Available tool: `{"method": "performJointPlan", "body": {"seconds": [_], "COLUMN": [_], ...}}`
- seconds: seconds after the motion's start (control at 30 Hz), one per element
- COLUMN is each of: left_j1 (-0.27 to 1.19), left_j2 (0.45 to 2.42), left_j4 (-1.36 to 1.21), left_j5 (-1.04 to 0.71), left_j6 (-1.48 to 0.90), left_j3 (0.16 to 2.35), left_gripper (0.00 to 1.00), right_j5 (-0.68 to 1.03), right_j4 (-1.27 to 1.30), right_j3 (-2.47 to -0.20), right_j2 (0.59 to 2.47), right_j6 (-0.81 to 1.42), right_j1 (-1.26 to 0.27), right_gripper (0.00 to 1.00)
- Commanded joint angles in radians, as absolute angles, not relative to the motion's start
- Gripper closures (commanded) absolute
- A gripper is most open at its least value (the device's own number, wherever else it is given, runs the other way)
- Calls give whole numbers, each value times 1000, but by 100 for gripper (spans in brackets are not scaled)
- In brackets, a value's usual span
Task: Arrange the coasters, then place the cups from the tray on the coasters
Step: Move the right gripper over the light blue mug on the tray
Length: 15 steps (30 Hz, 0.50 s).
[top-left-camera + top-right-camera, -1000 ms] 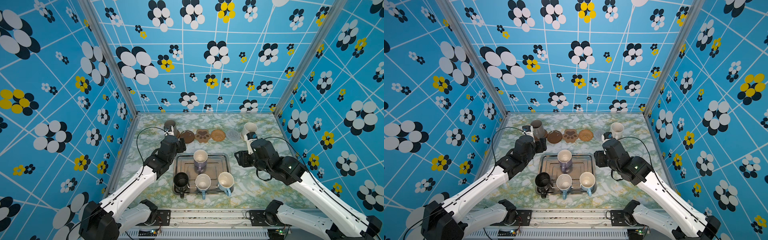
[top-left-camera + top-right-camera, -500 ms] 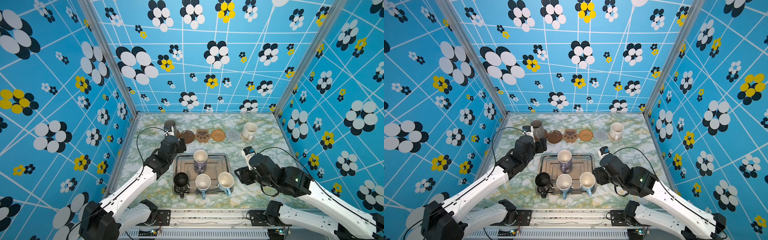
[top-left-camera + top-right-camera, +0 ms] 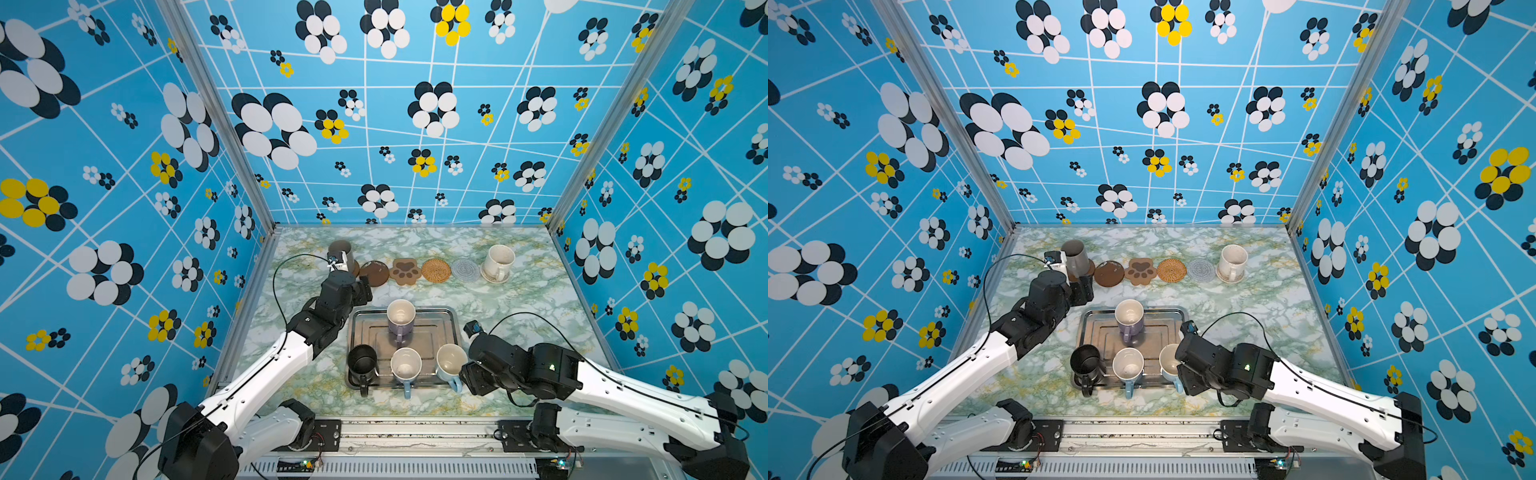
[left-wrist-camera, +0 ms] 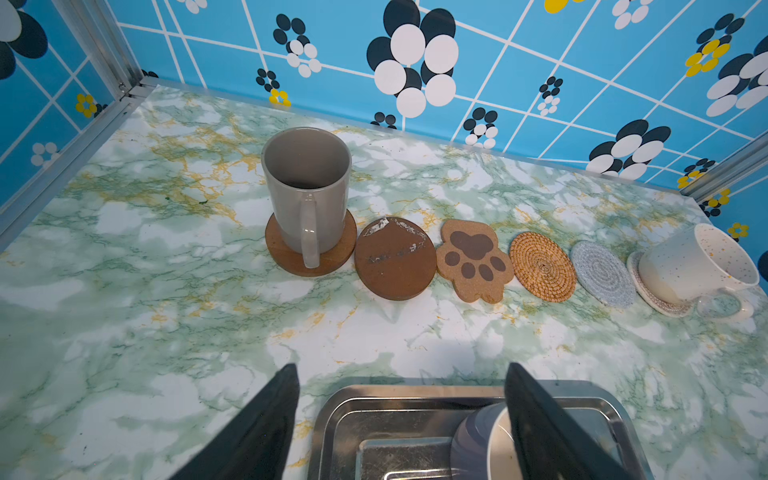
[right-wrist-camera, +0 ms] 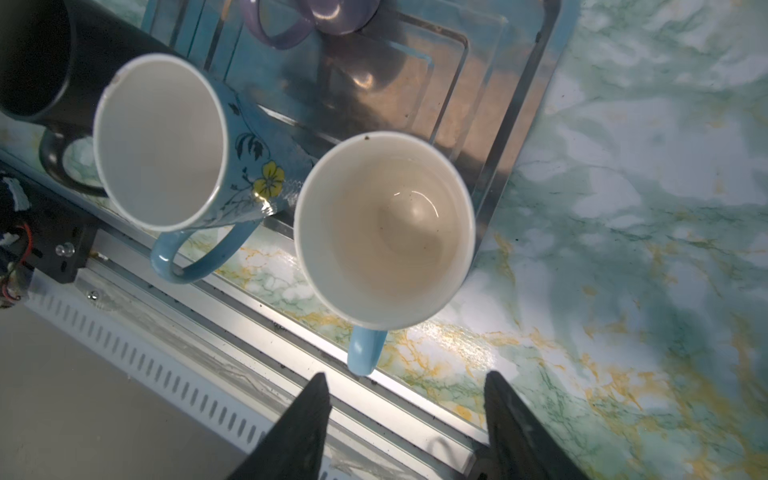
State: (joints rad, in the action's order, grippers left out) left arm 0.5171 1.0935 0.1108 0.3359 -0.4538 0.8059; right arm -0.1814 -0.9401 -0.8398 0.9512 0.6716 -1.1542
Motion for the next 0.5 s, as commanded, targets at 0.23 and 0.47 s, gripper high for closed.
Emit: {"method": "performJointPlan", "body": {"seconds": [0.23,0.47], "left_j1": [508,508], "left_j2": [1085,1090], "left_j4": [97,92], "left_j5": [326,325], "left_j6": [-466,-466], "left_j3": [790,788], "left_gripper": [21,21], "right_j5": [-121,-127], "right_j4": [-824,-769], "right_j3": [-768,-729], "right_j2": [1029,1060], "right_j6": [706,725], "right_j1": [-1200,-1201], "right_gripper": [38,38]}}
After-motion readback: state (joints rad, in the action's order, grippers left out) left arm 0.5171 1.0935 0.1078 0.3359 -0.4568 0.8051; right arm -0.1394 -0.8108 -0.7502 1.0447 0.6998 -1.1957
